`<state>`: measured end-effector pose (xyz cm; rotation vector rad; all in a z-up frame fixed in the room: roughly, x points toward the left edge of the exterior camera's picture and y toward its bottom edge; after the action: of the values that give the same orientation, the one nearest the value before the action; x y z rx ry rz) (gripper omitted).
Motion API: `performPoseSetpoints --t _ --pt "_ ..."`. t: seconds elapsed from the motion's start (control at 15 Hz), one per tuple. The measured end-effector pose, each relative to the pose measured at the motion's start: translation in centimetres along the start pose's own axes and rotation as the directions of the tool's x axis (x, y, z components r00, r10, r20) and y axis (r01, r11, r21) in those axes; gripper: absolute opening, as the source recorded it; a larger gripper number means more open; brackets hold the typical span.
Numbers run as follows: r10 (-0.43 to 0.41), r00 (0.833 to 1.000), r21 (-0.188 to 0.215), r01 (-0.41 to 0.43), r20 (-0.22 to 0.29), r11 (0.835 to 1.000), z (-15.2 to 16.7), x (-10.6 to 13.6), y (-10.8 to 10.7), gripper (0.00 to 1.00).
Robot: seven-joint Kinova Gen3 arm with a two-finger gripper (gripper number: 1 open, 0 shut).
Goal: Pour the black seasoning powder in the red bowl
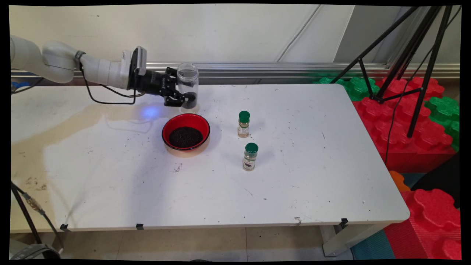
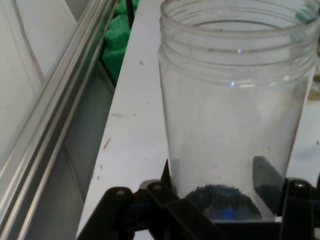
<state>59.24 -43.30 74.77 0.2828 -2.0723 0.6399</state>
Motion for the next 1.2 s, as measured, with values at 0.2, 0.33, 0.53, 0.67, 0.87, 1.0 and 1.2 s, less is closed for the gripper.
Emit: performPoseSetpoints --t 0.2,0.33,0.53,0.67,0.87,1.0,1.2 --pt "0.061 0.998 -0.005 -0.061 0.021 0.998 -0.7 0.1 0.0 0.00" --pt "0.104 0.994 -0.009 -0.103 0.033 0.995 -1.0 0.2 0.0 0.00" --pt "0.169 0.984 -0.016 -0.168 0.047 0.986 -1.4 0.3 -0.2 0.00" --pt "0.220 0.974 -0.023 -0.219 0.055 0.975 -1.5 0.5 -0.3 0.00" --pt "0.302 0.951 -0.036 -0.300 0.066 0.953 -1.6 0.7 -0.4 0.00" --pt "0.378 0.923 -0.048 -0.376 0.075 0.925 -1.7 1.0 -0.5 0.00" --pt "0.466 0.881 -0.063 -0.462 0.084 0.884 -1.8 1.3 -0.4 0.00"
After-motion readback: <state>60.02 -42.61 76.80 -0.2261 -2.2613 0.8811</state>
